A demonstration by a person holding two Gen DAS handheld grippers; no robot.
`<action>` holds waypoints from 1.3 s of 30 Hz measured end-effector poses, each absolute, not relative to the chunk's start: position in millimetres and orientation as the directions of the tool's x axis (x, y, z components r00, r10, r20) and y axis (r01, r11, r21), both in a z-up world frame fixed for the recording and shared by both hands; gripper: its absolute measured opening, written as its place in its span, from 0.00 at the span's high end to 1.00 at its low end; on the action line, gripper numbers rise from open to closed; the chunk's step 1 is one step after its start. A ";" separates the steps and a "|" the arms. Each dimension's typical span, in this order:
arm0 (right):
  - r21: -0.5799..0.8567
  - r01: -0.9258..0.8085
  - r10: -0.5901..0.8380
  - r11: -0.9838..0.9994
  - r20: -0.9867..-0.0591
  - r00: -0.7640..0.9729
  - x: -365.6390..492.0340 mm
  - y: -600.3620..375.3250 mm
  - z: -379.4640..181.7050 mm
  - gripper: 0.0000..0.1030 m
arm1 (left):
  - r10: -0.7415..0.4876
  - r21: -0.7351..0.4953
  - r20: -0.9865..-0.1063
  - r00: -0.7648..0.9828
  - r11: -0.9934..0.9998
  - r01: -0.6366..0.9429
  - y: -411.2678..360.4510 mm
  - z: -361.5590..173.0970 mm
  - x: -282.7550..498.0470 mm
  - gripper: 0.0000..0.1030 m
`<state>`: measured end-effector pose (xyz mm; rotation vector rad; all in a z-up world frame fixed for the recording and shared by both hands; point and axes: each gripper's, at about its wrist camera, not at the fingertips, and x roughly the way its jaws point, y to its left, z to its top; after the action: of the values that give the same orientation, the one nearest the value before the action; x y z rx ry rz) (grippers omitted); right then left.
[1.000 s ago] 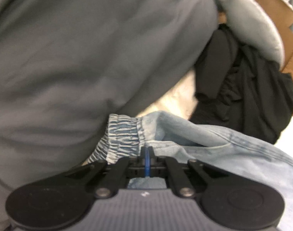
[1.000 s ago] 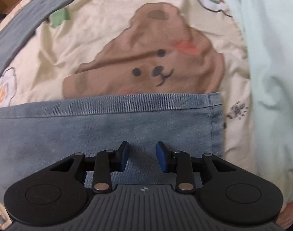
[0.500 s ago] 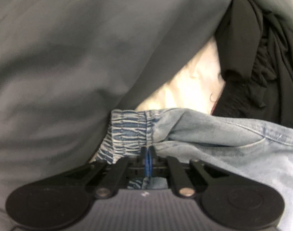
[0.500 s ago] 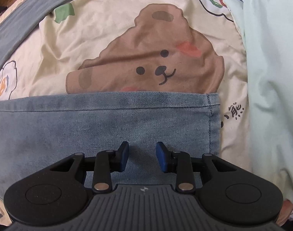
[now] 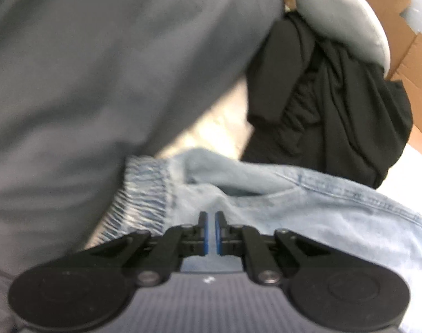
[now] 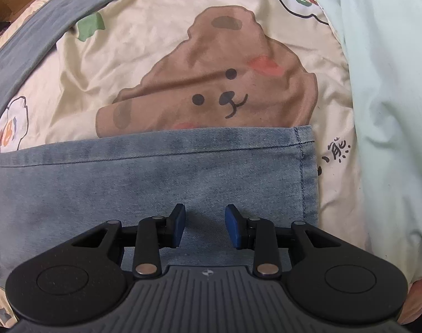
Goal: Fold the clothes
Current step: 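Grasp the elastic waistband with the left gripper and tug it straight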
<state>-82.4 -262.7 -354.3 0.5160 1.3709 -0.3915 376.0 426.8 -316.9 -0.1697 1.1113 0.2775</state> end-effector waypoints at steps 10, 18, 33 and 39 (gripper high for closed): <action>0.109 0.554 0.036 0.825 -0.989 0.141 -75.0 -262.2 -360.9 0.62 | 0.229 0.096 -0.895 0.382 0.936 -0.337 423.3 -363.7 370.0 0.97; 0.145 0.554 0.046 0.820 -0.981 0.189 -75.2 -256.7 -358.5 0.60 | 0.121 -0.002 -0.898 0.424 0.960 -0.278 407.8 -319.1 361.7 0.82; 0.120 0.565 0.036 0.816 -0.987 0.157 -87.5 -250.7 -345.3 0.53 | 0.167 0.027 -0.906 0.388 0.940 -0.340 370.7 -347.1 405.5 0.71; 0.116 0.572 0.047 0.812 -0.990 0.135 -90.7 -244.5 -352.5 0.53 | 0.173 0.037 -0.915 0.365 0.936 -0.351 372.9 -345.1 418.0 0.71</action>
<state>-90.7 -244.5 -352.5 0.5432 1.3999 -0.4090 418.0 372.9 -345.1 -0.1752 1.1504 0.3395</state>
